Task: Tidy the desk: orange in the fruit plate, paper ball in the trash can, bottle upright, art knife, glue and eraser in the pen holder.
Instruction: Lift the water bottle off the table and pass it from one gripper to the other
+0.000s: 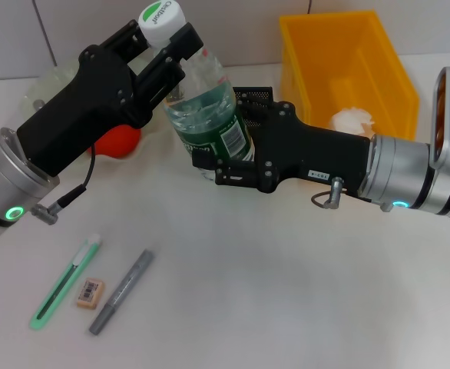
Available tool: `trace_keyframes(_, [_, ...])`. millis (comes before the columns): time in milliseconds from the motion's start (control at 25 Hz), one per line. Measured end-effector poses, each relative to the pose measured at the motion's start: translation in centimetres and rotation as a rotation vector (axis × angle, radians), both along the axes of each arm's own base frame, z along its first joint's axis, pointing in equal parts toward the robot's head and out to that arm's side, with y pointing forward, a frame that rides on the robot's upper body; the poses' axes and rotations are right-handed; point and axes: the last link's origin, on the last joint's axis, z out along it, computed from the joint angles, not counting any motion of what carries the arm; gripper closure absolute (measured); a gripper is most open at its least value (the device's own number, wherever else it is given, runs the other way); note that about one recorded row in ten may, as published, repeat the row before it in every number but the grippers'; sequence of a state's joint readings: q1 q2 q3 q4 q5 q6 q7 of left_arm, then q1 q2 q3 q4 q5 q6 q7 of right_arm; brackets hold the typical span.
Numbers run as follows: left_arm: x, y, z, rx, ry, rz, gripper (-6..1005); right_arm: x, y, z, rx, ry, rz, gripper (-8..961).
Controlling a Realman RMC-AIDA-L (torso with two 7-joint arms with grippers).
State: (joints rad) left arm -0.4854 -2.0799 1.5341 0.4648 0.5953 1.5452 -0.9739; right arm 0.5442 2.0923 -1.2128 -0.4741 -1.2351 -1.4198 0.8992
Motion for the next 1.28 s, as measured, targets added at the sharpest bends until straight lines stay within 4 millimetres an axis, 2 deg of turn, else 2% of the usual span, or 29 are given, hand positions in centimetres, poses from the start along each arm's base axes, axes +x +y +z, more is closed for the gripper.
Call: trace_keyframes(1280, [0.29,-0.07,0.07,0.0,-0.005,-0.018,568,-0.02,0.17,-0.75,-0.029,-0.03,-0.022,183])
